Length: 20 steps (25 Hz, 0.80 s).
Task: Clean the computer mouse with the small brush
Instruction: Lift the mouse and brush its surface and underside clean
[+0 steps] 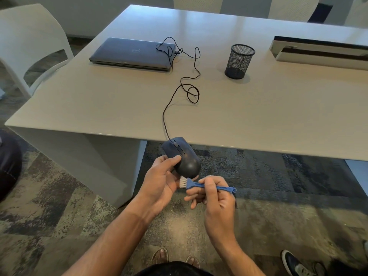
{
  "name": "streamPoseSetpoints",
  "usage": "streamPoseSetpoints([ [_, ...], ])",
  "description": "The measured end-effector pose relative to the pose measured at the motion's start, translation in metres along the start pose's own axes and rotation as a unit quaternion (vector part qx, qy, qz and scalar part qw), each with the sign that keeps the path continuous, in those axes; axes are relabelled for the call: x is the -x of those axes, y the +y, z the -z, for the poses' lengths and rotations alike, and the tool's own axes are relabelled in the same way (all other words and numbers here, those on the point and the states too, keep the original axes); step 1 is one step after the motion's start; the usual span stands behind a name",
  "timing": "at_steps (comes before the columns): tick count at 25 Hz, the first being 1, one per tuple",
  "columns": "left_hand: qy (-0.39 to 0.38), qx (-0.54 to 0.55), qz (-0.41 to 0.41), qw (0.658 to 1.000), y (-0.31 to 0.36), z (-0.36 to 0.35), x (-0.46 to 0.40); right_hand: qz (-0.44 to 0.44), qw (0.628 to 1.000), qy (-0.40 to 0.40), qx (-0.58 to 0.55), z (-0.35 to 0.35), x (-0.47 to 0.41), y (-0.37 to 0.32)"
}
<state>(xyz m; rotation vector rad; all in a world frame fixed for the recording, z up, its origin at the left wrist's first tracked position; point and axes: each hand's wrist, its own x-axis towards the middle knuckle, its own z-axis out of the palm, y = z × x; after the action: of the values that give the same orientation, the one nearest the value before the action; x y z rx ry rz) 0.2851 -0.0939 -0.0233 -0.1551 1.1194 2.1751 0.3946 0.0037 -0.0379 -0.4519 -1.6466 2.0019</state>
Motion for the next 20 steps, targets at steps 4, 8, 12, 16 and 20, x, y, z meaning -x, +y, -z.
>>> streamPoseSetpoints([
  [4,0.015,-0.051,-0.001,0.999,-0.003,0.006,0.001,0.029,0.999,0.006,0.035,0.021,-0.024,-0.019],
  [8,0.002,-0.064,0.008,0.998,-0.008,0.014,0.000,0.088,0.973,-0.021,0.214,0.024,-0.064,-0.042],
  [12,-0.028,-0.074,0.005,0.997,-0.012,0.018,0.001,0.105,0.929,-0.085,0.345,0.012,-0.094,-0.049],
  [16,-0.017,-0.066,-0.005,0.998,-0.009,0.022,0.000,0.109,0.918,-0.090,0.370,0.010,-0.084,-0.041],
  [20,-0.008,-0.066,-0.003,0.998,-0.010,0.026,0.000,0.130,0.927,-0.068,0.346,0.013,-0.051,-0.030],
])
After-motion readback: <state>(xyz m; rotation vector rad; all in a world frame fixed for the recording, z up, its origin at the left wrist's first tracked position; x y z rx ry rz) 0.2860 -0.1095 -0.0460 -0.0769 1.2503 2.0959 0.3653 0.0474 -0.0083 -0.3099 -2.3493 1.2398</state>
